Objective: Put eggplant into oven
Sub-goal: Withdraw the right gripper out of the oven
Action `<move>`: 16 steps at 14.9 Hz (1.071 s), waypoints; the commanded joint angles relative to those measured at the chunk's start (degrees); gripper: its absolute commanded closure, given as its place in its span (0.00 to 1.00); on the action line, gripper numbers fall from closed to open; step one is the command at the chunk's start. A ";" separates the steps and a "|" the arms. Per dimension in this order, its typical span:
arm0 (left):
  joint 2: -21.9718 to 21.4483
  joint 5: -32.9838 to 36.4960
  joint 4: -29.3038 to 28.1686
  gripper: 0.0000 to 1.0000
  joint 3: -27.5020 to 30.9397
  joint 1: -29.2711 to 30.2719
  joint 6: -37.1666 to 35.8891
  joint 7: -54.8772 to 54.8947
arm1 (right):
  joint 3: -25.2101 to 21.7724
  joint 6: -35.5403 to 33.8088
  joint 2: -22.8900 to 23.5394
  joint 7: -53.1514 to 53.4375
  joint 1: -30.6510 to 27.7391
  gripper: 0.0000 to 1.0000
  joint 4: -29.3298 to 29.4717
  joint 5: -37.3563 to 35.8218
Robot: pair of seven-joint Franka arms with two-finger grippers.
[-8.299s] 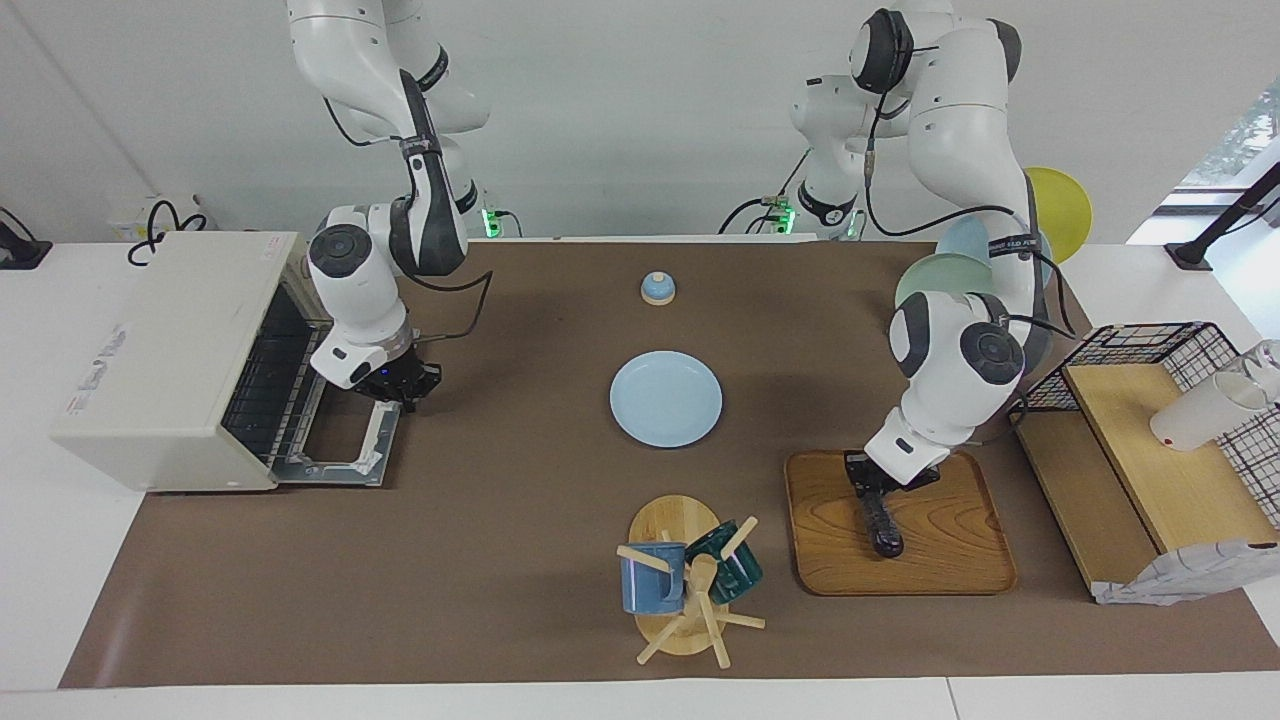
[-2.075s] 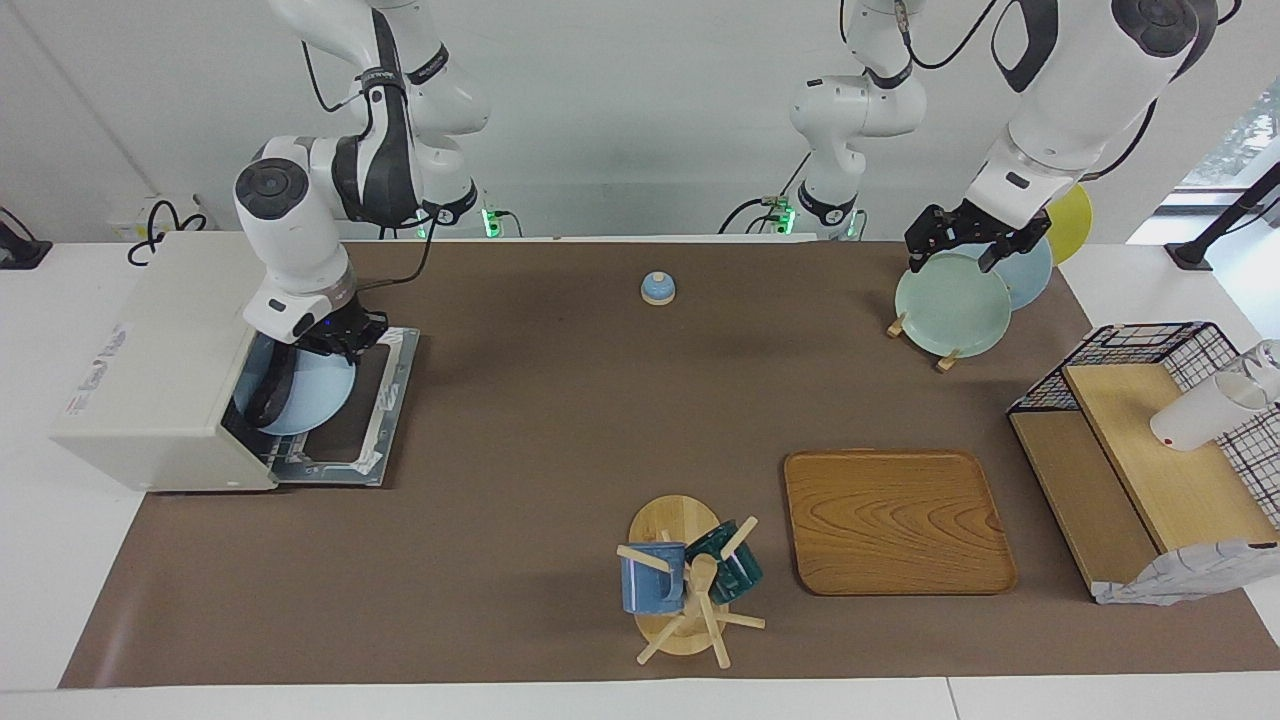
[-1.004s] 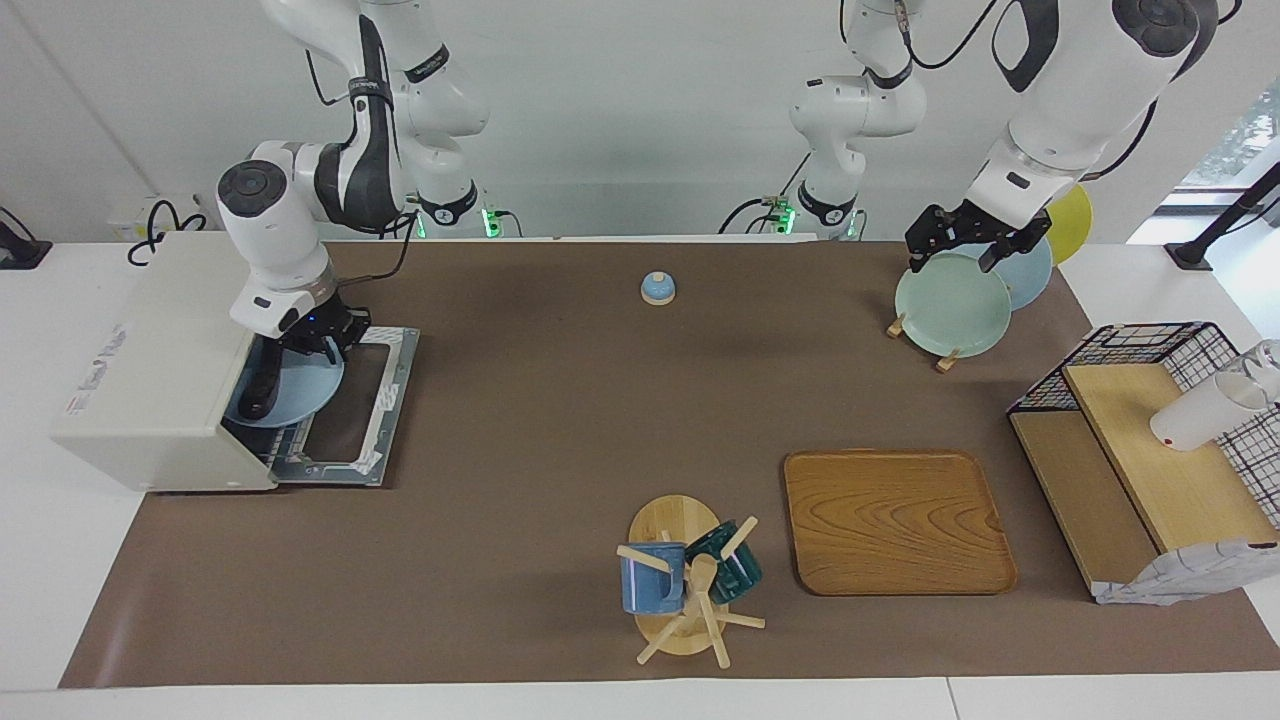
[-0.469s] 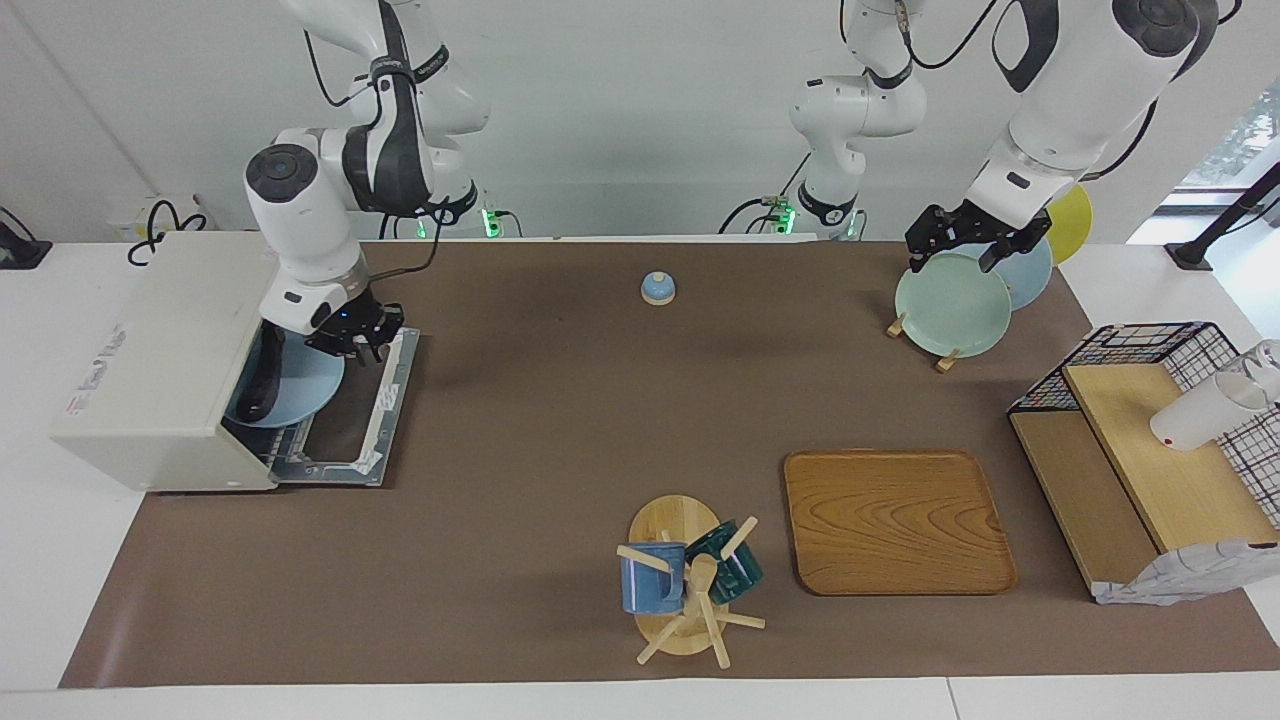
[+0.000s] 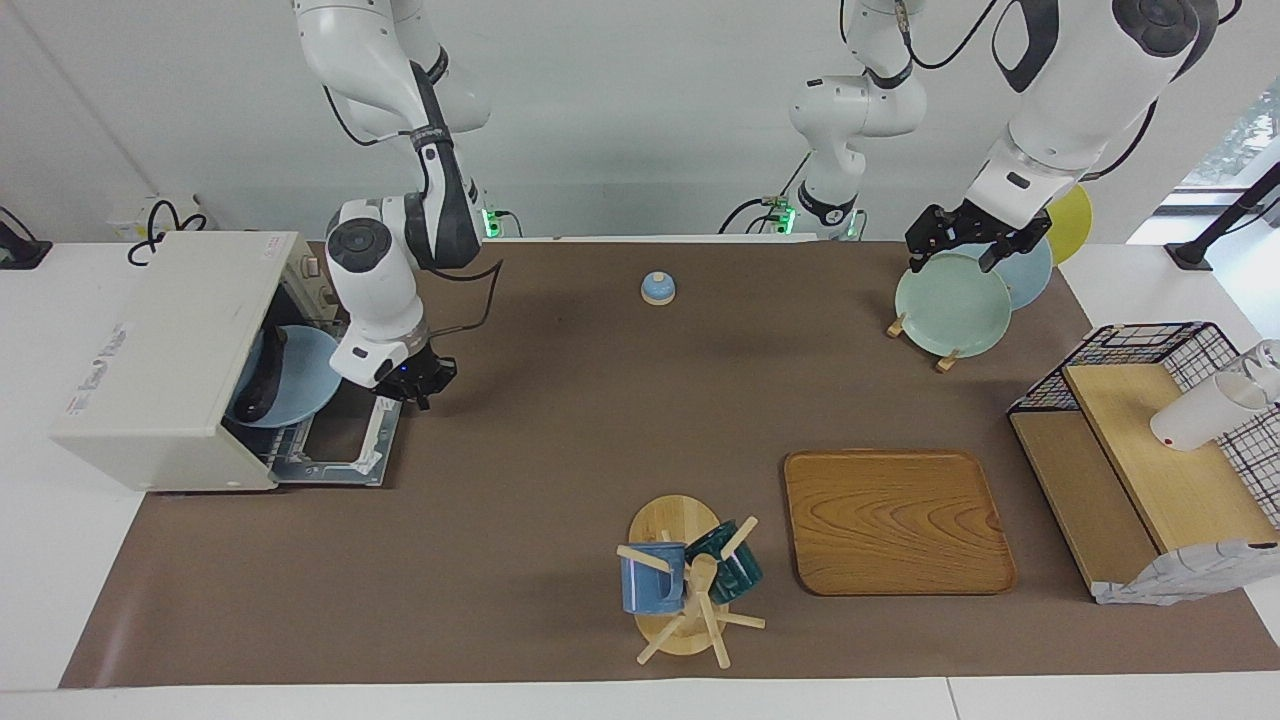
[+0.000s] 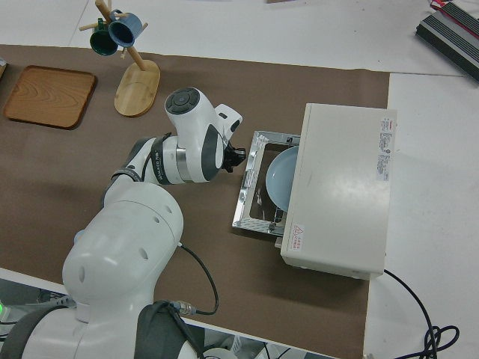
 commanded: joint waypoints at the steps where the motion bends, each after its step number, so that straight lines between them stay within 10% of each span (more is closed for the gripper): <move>1: -1.09 1.13 -0.77 0.00 -0.13 0.28 -0.21 0.01 | 0.31 1.45 -0.14 -0.26 -1.49 1.00 -1.62 0.74; 11: -1.09 1.13 -0.77 0.00 -0.13 0.28 -0.21 0.01 | 0.31 -1.18 0.04 -0.96 -0.88 1.00 -0.23 -14.54; 16: -1.09 1.13 -0.77 0.00 -0.13 0.28 -0.21 0.01 | 0.57 -14.33 -0.05 -5.53 -0.88 1.00 9.69 -15.17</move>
